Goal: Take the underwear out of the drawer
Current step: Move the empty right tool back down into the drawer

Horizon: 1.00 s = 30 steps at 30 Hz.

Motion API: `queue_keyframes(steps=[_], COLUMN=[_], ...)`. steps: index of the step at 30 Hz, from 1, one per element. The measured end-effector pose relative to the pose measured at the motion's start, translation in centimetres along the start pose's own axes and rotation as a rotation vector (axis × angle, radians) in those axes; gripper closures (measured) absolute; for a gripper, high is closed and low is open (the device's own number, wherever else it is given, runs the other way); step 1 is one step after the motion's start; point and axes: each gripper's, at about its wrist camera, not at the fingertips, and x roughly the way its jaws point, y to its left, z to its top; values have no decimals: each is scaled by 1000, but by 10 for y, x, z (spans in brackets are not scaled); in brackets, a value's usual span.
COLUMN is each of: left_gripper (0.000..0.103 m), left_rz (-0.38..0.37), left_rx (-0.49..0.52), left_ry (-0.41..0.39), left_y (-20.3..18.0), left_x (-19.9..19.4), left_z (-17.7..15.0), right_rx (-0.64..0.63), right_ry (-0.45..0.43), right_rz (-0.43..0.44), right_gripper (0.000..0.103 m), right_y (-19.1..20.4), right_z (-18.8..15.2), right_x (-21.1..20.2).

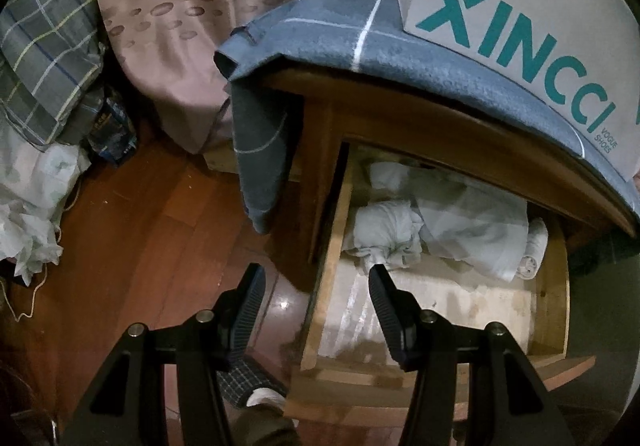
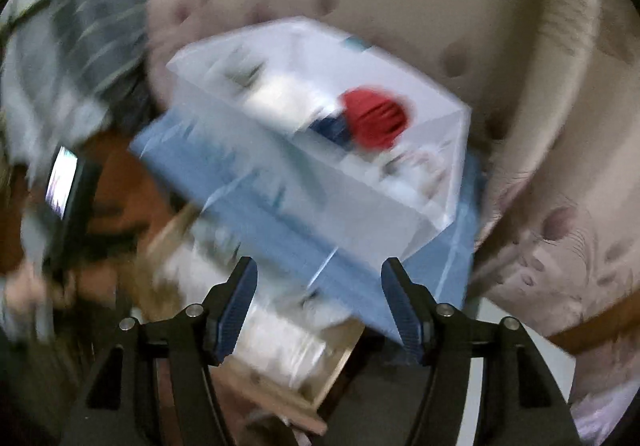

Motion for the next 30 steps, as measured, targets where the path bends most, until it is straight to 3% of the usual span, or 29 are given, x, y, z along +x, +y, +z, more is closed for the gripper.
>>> queue_keyframes(steps=[6,10,17,23,30], left_gripper=[48,48,48,48,48], left_rz=[-4,1,13,-16,-27], left_rx=[-50,-89,-104,-113,-156], left_ry=[5,0,-37,-16,0], left_y=[13,23,29,31,40], left_x=[-1,-4,-13,-12,-9], left_z=[-1,-1,1,2,1], right_rx=[-233,-350,-687,-823,-1127], right_ry=[175,244,388,490,572], right_rz=[-18,-17,-145,-227,-434], right_gripper=[44,44,44,42,37], right_y=[36,49,80,85,93], right_z=[-28,-36,-60,-77,-112], right_x=[60,97,164,213,259])
